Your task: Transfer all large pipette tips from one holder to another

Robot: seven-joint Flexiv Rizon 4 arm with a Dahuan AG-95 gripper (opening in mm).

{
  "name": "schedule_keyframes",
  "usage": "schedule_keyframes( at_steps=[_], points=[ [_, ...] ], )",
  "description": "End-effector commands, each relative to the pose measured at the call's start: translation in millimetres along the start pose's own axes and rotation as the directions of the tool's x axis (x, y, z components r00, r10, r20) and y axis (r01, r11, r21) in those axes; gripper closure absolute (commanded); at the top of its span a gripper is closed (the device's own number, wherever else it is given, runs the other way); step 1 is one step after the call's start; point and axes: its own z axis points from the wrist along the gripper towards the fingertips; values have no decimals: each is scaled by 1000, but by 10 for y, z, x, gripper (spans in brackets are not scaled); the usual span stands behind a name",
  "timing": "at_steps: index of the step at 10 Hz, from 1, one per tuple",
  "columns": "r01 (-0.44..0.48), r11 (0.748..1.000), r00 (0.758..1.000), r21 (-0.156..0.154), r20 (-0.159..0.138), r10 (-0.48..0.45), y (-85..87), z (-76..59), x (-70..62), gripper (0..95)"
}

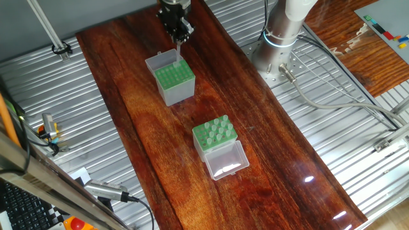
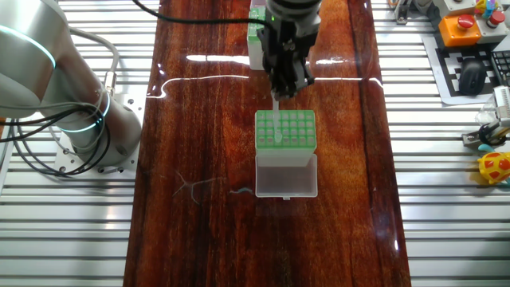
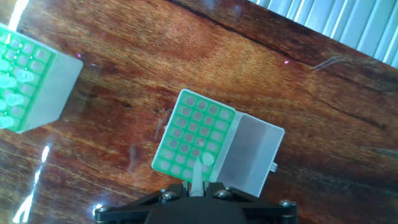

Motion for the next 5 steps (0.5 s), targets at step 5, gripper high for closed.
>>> schedule_keyframes(
  at_steps=[5],
  points=[
    [-2, 1000, 1000, -6, 8, 2, 26, 60, 11, 950]
  ],
)
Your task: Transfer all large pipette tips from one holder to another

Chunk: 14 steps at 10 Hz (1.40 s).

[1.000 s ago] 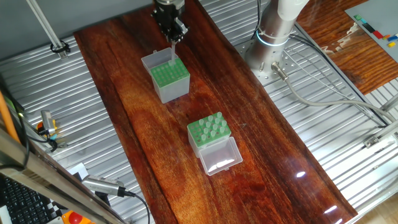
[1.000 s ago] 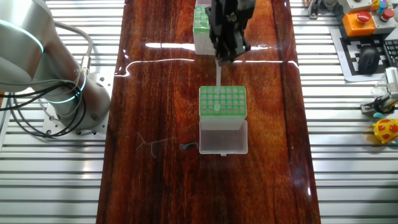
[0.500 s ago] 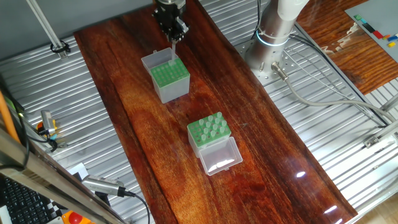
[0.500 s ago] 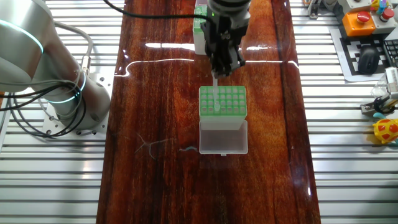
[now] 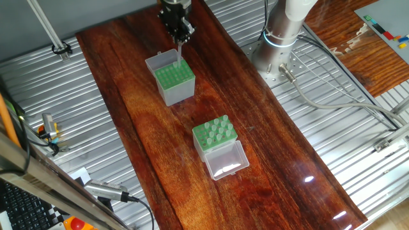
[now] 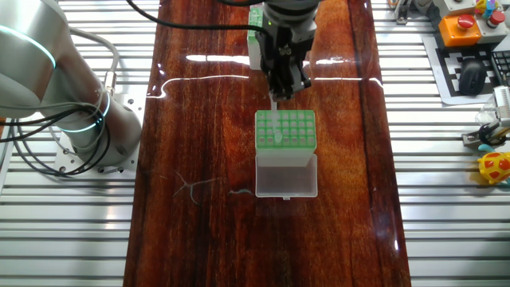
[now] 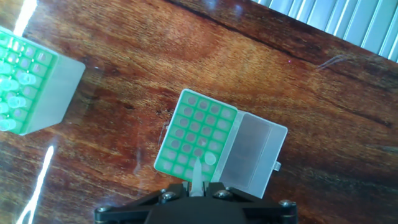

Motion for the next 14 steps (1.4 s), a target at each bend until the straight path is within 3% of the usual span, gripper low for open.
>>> schedule_keyframes(
  at_steps=[1, 5, 9, 14],
  points=[
    [3, 1000, 1000, -4, 1, -3, 6, 20, -2, 950],
    [2, 1000, 1000, -14, 4, -2, 22, -38, 26, 950],
    [3, 1000, 1000, -17, 9, -2, 33, 46, 99, 950],
    [17, 1000, 999, -13, 45, -17, 31, 228, 28, 950]
  ],
)
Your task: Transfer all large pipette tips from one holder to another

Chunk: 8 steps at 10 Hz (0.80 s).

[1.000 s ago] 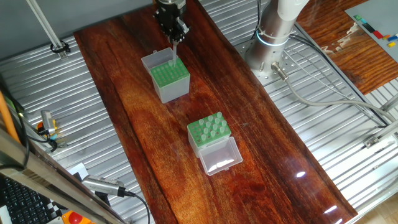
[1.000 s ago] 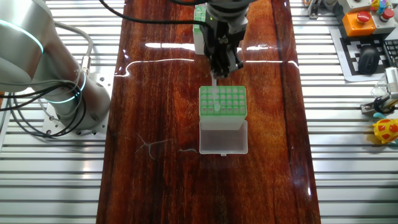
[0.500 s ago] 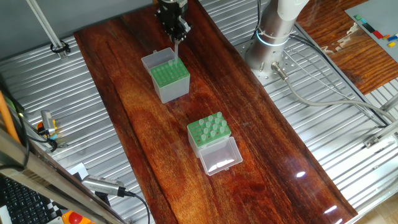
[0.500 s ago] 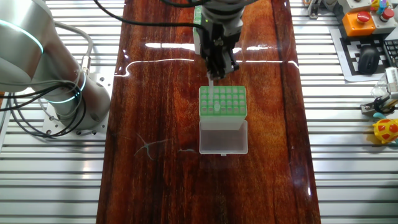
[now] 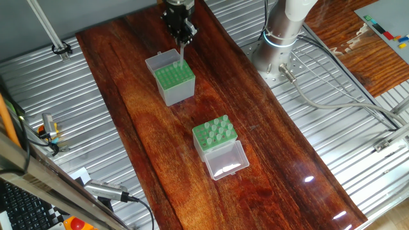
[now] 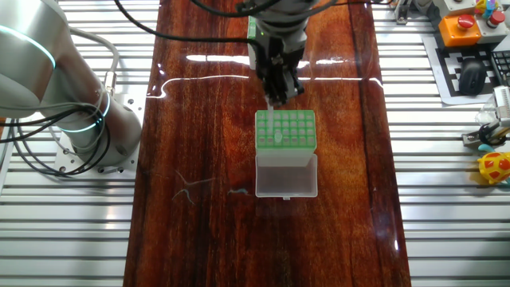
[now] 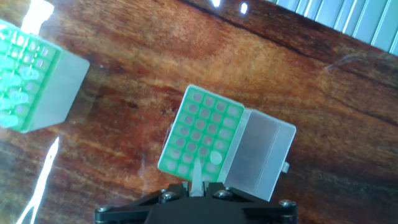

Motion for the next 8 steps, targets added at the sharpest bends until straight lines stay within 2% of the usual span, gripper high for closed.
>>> schedule_keyframes(
  at_steps=[1, 3, 4, 5, 8],
  points=[
    [8, 1000, 1000, -2, 11, -8, -9, 69, -7, 950],
    [13, 1000, 1000, 2, 5, -13, -21, 211, -19, 950],
    [18, 1000, 1000, -5, 5, -18, -21, 235, -20, 570],
    [25, 1000, 1000, -6, 7, -25, -21, 234, -20, 380],
    [36, 999, 999, -5, 13, -36, -21, 232, -19, 380]
  ],
)
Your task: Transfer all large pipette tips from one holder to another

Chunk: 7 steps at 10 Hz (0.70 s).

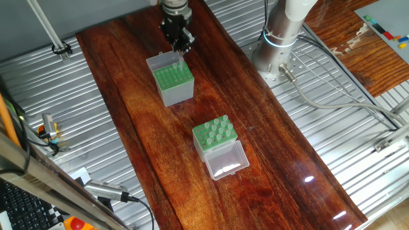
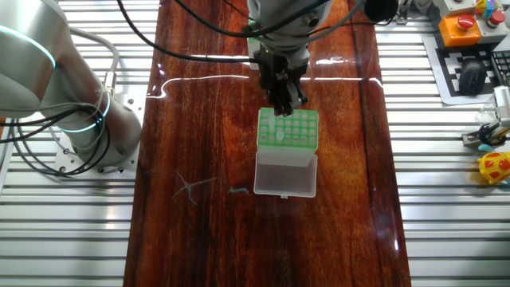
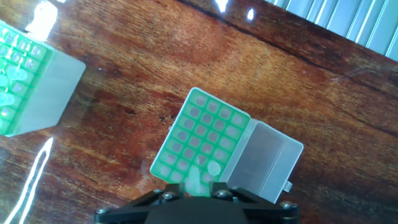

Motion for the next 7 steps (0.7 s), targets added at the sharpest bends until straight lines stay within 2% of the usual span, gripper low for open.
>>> schedule_keyframes(
  at_steps=[1, 2, 7],
  points=[
    [5, 1000, 1000, 1, 3, -5, 4, 1, 9, 380],
    [6, 1000, 1000, 2, 3, -6, 4, 2, 9, 570],
    [6, 1000, 1000, 1, 4, -6, 4, 5, 8, 570]
  ],
)
